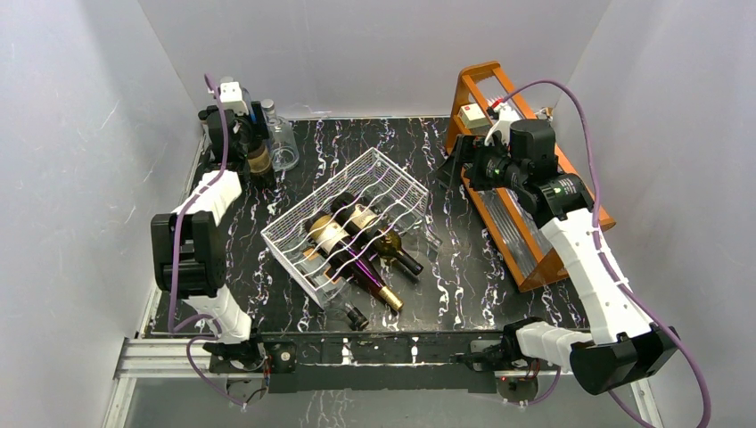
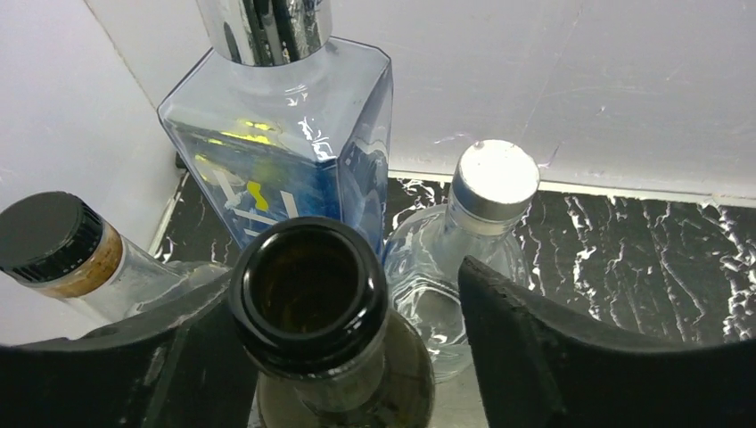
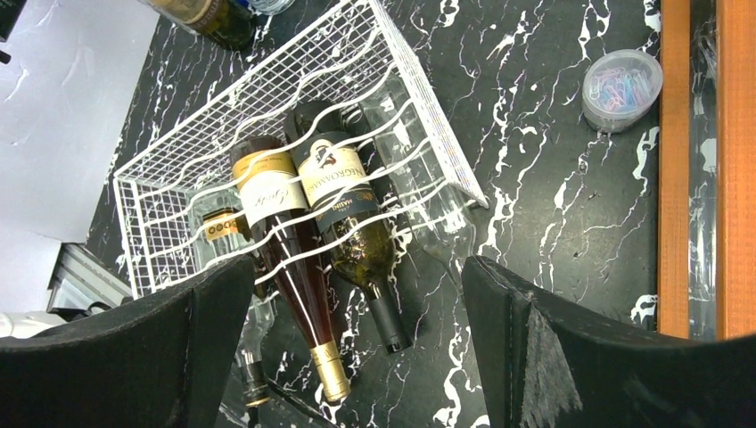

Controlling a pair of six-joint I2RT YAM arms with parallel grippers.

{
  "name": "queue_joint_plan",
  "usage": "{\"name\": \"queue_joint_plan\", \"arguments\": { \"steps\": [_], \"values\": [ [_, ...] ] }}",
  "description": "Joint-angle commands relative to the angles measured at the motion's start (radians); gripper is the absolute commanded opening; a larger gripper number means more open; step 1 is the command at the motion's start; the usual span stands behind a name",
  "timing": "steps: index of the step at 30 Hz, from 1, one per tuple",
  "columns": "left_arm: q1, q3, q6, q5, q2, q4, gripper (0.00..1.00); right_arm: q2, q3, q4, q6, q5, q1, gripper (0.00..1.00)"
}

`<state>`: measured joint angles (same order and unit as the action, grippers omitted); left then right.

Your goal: Take the wine bottle off the wine rack

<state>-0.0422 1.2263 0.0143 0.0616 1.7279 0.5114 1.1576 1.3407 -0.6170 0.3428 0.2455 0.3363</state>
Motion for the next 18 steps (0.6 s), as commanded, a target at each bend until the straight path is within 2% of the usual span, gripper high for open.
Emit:
{"name": "queue_joint_plan", "arguments": {
  "steps": [1, 3, 4, 9, 12, 13, 18],
  "values": [
    [-0.002, 0.01, -0.025, -0.031, -0.075, 0.013, 0.83, -0.008, 0.033, 0.049, 0.014, 0.023, 0.003, 0.98],
    [-0.002, 0.003, -0.036, -0.034, -0.102, -0.002, 0.97, -0.015, 0.032, 0.039, 0.013, 0.022, 0.003, 0.98],
    [-0.002, 0.006, -0.038, -0.037, -0.113, -0.024, 0.98, -0.017, 0.032, 0.031, 0.014, 0.021, 0.003, 0.98],
    [-0.002, 0.037, -0.068, -0.06, -0.205, -0.18, 0.98, -0.035, 0.009, 0.011, 0.018, 0.041, 0.004, 0.98],
    [-0.002, 0.021, -0.191, -0.07, -0.283, -0.319, 0.98, -0.056, -0.03, 0.006, 0.024, 0.06, 0.003, 0.98],
    [-0.002, 0.003, -0.248, -0.103, -0.316, -0.38, 0.98, -0.068, -0.047, 0.007, 0.027, 0.067, 0.004, 0.98],
    [-0.003, -0.112, -0.365, -0.274, -0.483, -0.49, 0.98, -0.102, -0.117, -0.002, 0.04, 0.127, 0.002, 0.98]
  ]
}}
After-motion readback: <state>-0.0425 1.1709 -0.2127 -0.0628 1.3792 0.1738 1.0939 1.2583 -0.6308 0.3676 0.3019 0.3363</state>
